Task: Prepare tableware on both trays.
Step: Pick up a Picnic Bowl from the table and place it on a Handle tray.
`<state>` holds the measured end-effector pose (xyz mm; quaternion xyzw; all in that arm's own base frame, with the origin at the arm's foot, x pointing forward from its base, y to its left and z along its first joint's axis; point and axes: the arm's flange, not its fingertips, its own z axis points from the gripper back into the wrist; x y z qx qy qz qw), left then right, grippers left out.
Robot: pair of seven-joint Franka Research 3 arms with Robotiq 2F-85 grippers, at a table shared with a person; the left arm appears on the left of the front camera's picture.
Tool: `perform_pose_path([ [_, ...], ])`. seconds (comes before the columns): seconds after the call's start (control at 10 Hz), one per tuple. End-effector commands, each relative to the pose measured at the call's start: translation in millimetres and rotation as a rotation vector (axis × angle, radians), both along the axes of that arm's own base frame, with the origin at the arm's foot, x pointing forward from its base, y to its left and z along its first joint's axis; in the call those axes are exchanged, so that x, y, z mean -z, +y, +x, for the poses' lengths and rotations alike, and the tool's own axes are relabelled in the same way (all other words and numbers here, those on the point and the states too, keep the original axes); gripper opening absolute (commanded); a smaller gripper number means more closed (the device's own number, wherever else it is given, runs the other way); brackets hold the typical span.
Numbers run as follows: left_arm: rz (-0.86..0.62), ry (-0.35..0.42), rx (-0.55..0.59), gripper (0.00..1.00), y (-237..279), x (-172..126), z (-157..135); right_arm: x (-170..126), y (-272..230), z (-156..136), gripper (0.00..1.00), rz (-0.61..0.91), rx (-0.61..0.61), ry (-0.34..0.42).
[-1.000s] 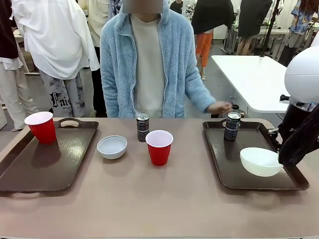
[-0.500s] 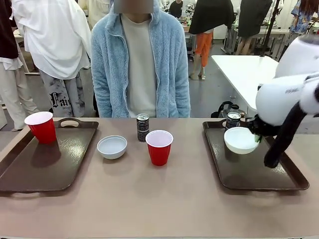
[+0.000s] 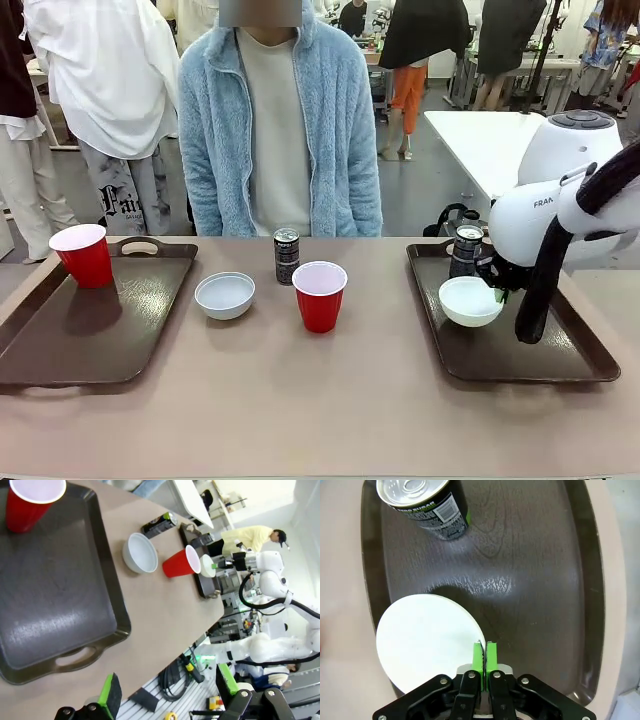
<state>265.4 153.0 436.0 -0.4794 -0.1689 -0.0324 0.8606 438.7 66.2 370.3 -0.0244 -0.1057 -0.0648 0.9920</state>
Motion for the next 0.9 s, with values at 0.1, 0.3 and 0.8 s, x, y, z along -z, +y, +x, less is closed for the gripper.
perform_pose_path([
  [0.1, -0.010, 0.000, -0.005, 1.00, 0.4, -1.7, -1.1, 1.4, -4.1, 9.8, 0.63, -0.014, -0.020, 0.060],
  [0.3, -0.010, 0.000, -0.005, 1.00, 0.4, -1.7, -1.1, 2.1, -6.8, 9.4, 1.00, -0.016, -0.017, 0.084],
  [0.8, -0.010, 0.000, -0.005, 1.00, 0.4, -1.7, -1.1, -64.7, -42.3, -39.1, 1.00, -0.009, -0.032, 0.125],
])
